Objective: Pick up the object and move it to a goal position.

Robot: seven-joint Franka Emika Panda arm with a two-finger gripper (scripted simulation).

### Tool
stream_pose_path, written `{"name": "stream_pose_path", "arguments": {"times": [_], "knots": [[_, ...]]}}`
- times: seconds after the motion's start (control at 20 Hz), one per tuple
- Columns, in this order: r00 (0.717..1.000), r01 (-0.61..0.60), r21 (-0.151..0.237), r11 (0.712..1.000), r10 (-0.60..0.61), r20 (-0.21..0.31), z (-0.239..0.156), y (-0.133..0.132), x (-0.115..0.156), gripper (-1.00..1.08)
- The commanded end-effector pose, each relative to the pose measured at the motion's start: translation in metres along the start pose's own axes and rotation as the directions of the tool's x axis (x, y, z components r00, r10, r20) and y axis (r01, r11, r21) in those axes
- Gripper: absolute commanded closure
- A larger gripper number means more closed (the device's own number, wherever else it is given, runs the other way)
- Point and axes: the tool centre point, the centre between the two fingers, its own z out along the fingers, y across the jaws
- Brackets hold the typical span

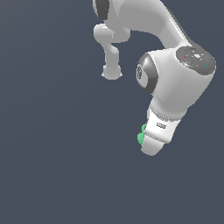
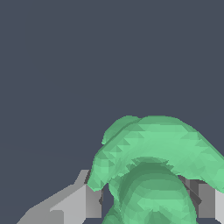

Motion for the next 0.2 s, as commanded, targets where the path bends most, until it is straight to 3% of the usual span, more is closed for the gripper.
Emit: {"name": "stream_pose_path", "arguments": {"times": [0.0,0.15], "knots": [[1.000,-0.001,0.000,1.000,0.001,0.000,-0.0019,0.0007,0.0029,1.08],[1.000,-0.001,0.000,1.000,0.001,0.000,-0.0025,0.0008,0.0040,1.08]]}}
